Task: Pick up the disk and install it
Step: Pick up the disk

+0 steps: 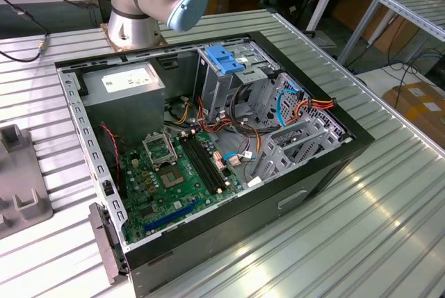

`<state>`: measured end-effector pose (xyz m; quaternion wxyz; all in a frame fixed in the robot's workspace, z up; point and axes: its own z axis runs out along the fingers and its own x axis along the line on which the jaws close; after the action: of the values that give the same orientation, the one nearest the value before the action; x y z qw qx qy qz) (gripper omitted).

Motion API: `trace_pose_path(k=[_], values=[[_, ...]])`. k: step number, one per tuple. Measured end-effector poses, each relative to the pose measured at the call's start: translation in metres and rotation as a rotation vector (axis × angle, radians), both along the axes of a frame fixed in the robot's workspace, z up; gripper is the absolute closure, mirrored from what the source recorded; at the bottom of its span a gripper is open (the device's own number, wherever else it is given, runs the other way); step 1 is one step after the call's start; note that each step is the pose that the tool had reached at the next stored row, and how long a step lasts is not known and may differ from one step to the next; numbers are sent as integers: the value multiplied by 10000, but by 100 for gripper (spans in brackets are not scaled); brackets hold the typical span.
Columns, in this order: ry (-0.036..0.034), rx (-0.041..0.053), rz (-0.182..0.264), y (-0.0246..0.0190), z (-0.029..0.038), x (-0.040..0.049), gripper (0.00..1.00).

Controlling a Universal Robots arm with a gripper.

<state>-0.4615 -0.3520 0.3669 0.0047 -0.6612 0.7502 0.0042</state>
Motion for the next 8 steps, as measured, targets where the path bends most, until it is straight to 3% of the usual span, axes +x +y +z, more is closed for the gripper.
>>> trace_pose_path(k=[8], values=[[1, 5, 0, 0, -19, -3, 52]])
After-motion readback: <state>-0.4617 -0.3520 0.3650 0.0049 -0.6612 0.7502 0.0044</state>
